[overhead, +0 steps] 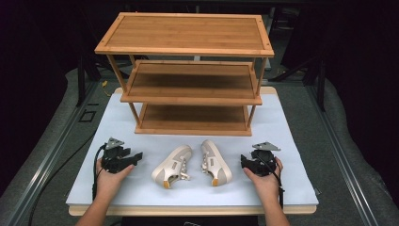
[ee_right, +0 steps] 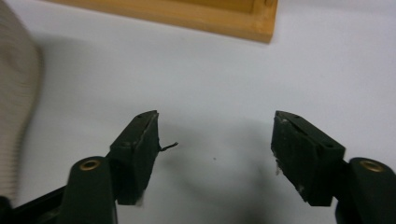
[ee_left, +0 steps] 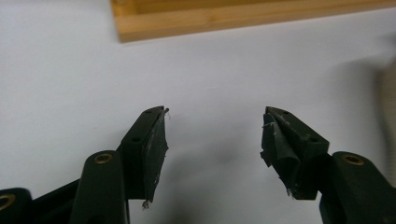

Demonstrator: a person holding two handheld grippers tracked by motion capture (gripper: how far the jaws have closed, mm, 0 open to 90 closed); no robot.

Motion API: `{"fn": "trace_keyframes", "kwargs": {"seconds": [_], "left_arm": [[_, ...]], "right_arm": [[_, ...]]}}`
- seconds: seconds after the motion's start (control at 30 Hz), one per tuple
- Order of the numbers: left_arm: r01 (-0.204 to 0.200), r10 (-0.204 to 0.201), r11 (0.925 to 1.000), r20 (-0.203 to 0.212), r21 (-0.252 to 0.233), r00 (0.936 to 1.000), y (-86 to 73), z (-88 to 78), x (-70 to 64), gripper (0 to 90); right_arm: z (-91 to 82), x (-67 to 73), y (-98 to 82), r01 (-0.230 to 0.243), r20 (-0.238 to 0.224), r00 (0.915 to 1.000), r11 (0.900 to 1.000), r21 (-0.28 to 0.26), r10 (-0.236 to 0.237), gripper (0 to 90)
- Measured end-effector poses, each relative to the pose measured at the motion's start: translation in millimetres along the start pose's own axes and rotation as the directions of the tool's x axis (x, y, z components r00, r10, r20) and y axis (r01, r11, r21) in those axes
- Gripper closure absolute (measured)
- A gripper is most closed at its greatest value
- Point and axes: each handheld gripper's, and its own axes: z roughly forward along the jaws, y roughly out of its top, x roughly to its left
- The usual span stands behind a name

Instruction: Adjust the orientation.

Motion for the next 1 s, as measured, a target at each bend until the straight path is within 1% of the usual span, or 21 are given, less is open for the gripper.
{"fn": "trace_keyframes", "kwargs": {"seconds": [0.03, 0.07, 0.1, 0.13, 0.17, 0.2, 0.23, 0.27, 0.3, 0.33, 0.37, 0.47, 0.5, 0.53, 0.6, 0.67, 0.77, 0.8, 0.9, 0.93, 1.0], "left_arm": [[-0.013, 0.013, 0.9999, 0.016, -0.010, 0.9998, 0.2, -4.0, -3.1, 41.4], [-0.031, 0.032, 0.9993, 0.017, -0.019, 0.9993, 0.3, -6.7, -6.5, 42.7], [-0.044, 0.045, 0.9987, 0.024, -0.025, 0.9987, 0.5, -9.0, -9.0, 42.8], [-0.044, 0.045, 0.9987, 0.024, -0.025, 0.9987, 0.5, -9.0, -9.0, 43.3], [-0.037, 0.040, 0.9986, 0.068, -0.038, 0.9969, 1.4, -12.0, -12.9, 43.3], [-0.039, 0.042, 0.9983, 0.078, -0.043, 0.9960, 1.7, -13.3, -14.8, 43.2], [-0.039, 0.042, 0.9983, 0.078, -0.043, 0.9960, 1.7, -13.3, -14.8, 43.4], [-0.051, 0.056, 0.9974, 0.091, -0.050, 0.9943, 2.7, -15.7, -19.9, 43.4], [-0.051, 0.056, 0.9974, 0.091, -0.050, 0.9943, 2.7, -15.7, -19.9, 43.8], [-0.075, 0.080, 0.9959, 0.093, -0.050, 0.9925, 4.0, -17.7, -25.6, 44.6], [-0.093, 0.097, 0.9944, 0.090, -0.051, 0.9912, 4.6, -19.0, -27.6, 45.2], [-0.121, 0.125, 0.9916, 0.098, -0.046, 0.9873, 5.8, -20.5, -33.4, 46.1], [-0.121, 0.125, 0.9916, 0.098, -0.046, 0.9873, 5.8, -20.5, -33.4, 45.9], [-0.130, 0.133, 0.9907, 0.107, -0.040, 0.9852, 6.4, -20.1, -36.2, 45.8], [-0.130, 0.133, 0.9908, 0.106, -0.038, 0.9854, 6.6, -20.2, -37.4, 45.5], [-0.120, 0.126, 0.9913, 0.131, -0.052, 0.9833, 8.2, -22.9, -40.6, 45.5], [-0.121, 0.128, 0.9910, 0.147, -0.058, 0.9808, 9.3, -25.4, -44.4, 45.6], [-0.134, 0.142, 0.9890, 0.151, -0.062, 0.9782, 9.9, -27.1, -48.5, 45.7], [-0.159, 0.168, 0.9846, 0.137, -0.073, 0.9763, 9.6, -29.2, -54.1, 45.7], [-0.162, 0.172, 0.9837, 0.147, -0.078, 0.9739, 9.7, -29.9, -55.1, 46.1], [-0.154, 0.168, 0.9844, 0.193, -0.085, 0.9667, 10.2, -30.3, -57.0, 49.9]], "right_arm": [[-5.4, 0.7, -0.3, 0.007, -0.019, 0.9998, 1.000, -0.012, -0.007, 38.3], [-9.8, 2.6, -0.9, 0.001, -0.038, 0.9993, 1.000, -0.029, -0.003, 41.1], [-13.7, 4.2, -0.8, 0.007, -0.055, 0.9985, 0.999, -0.031, -0.009, 42.4], [-13.7, 4.2, -0.8, 0.007, -0.055, 0.9985, 0.999, -0.031, -0.009, 42.4], [-18.5, 7.7, -0.5, 0.034, -0.118, 0.9923, 0.999, -0.041, -0.038, 43.8], [-20.3, 10.2, 0.0, 0.058, -0.111, 0.9918, 0.997, -0.043, -0.062, 43.9], [-20.3, 10.2, 0.0, 0.058, -0.111, 0.9918, 0.997, -0.043, -0.062, 43.9], [-23.0, 14.7, 1.2, 0.080, -0.104, 0.9910, 0.996, -0.038, -0.084, 44.5], [-23.0, 14.7, 1.2, 0.080, -0.104, 0.9910, 0.996, -0.038, -0.084, 44.5], [-24.6, 18.7, 1.7, 0.097, -0.082, 0.9916, 0.994, -0.040, -0.100, 46.5], [-25.1, 19.6, 1.6, 0.101, -0.085, 0.9910, 0.994, -0.044, -0.104, 46.9], [-27.5, 20.7, 2.1, 0.098, -0.084, 0.9912, 0.993, -0.059, -0.102, 47.4], [-27.5, 20.7, 2.1, 0.098, -0.084, 0.9912, 0.993, -0.059, -0.102, 47.4], [-29.6, 21.9, 2.4, 0.098, -0.070, 0.9922, 0.993, -0.071, -0.103, 47.3], [-30.5, 22.2, 2.6, 0.093, -0.103, 0.9894, 0.991, -0.095, -0.103, 46.8], [-32.6, 23.3, 3.0, 0.086, -0.091, 0.9913, 0.991, -0.102, -0.095, 47.6], [-35.2, 23.3, 3.5, 0.070, -0.111, 0.9904, 0.992, -0.108, -0.082, 47.7], [-36.0, 23.7, 4.0, 0.060, -0.116, 0.9907, 0.993, -0.105, -0.072, 47.6], [-37.5, 24.4, 5.0, 0.051, -0.134, 0.9888, 0.993, -0.107, -0.065, 47.6], [-38.2, 25.4, 5.2, 0.049, -0.134, 0.9890, 0.993, -0.104, -0.063, 47.6], [-39.3, 27.4, 5.6, 0.051, -0.133, 0.9889, 0.993, -0.108, -0.065, 47.6]]}}
